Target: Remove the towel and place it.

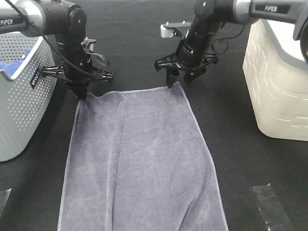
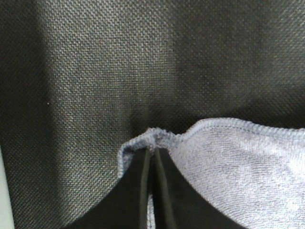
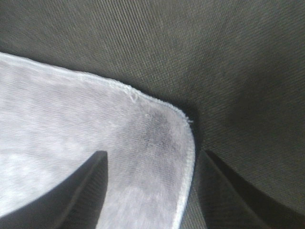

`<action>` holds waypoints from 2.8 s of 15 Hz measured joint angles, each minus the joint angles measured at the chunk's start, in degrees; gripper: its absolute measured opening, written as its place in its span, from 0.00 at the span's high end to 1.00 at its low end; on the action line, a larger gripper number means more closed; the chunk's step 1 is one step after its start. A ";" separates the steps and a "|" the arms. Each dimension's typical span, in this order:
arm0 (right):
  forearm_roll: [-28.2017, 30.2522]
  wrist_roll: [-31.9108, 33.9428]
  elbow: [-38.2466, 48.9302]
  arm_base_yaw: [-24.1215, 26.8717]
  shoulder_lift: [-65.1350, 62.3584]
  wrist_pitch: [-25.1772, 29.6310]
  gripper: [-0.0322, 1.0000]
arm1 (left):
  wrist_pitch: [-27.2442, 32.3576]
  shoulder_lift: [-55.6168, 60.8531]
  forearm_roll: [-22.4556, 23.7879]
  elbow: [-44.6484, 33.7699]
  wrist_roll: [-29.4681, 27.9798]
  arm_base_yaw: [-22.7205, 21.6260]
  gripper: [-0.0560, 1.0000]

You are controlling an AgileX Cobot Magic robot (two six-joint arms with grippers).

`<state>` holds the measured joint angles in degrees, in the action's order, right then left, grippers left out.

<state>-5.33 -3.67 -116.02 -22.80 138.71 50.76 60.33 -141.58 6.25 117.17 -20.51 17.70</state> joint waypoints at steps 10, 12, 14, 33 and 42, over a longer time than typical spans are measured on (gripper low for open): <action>2.12 0.11 0.00 0.00 2.18 -5.21 0.45 | 0.00 0.00 -1.43 0.00 0.29 0.00 0.94; 2.69 0.17 0.00 0.00 2.18 -5.39 0.46 | 0.00 0.00 -1.43 0.00 0.29 0.00 0.94; 2.69 0.17 -0.11 0.00 3.04 -5.27 0.46 | 0.00 0.00 -1.43 0.00 0.29 0.00 0.94; 15.64 7.73 -0.17 3.44 -3.95 -1.78 0.97 | -11.23 1.55 -2.52 0.92 2.58 0.11 0.94; 19.02 10.71 -0.17 6.88 -4.13 -19.77 0.97 | -40.91 0.97 4.24 0.92 2.64 0.11 0.94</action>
<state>13.69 7.05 -116.20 -15.93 134.59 31.00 19.42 -140.60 10.49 118.09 -17.88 17.82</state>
